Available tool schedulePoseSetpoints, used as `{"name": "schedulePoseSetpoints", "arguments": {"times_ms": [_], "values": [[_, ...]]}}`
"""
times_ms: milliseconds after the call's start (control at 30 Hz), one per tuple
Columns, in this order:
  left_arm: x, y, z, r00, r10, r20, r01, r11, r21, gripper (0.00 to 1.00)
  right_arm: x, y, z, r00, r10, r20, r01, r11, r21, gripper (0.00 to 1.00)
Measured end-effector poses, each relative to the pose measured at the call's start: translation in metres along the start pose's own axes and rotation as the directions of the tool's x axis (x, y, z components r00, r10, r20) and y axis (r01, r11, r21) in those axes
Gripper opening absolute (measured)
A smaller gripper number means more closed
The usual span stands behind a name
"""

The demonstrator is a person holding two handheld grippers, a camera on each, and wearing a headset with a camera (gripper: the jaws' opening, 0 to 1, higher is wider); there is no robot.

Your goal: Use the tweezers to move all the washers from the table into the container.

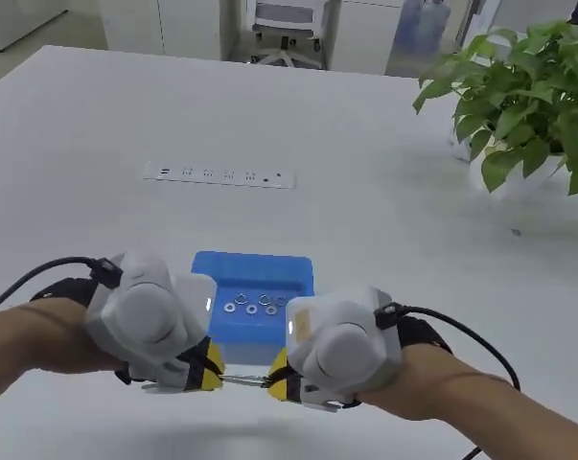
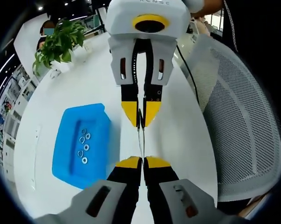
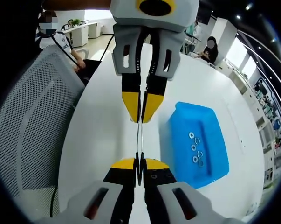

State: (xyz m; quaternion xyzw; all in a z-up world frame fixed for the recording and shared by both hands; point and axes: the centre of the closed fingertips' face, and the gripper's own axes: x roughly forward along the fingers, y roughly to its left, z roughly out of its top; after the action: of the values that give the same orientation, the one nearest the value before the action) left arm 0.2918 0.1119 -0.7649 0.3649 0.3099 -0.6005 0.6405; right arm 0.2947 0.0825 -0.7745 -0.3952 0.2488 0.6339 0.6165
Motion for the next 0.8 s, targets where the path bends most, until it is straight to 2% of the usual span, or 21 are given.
{"name": "schedulePoseSetpoints", "arguments": {"times_ms": [600, 800], "values": [[0.030, -0.009, -0.021, 0.9986, -0.045, -0.028, 0.044, 0.998, -0.038, 0.06, 0.025, 0.011, -0.016, 0.9983, 0.051, -0.028, -0.050, 0.998, 0.034, 0.07], [0.034, -0.015, -0.024, 0.9977, -0.058, -0.034, 0.057, 0.998, -0.038, 0.07, 0.028, 0.017, -0.018, 0.9967, 0.070, -0.039, -0.070, 0.997, 0.020, 0.09]]}}
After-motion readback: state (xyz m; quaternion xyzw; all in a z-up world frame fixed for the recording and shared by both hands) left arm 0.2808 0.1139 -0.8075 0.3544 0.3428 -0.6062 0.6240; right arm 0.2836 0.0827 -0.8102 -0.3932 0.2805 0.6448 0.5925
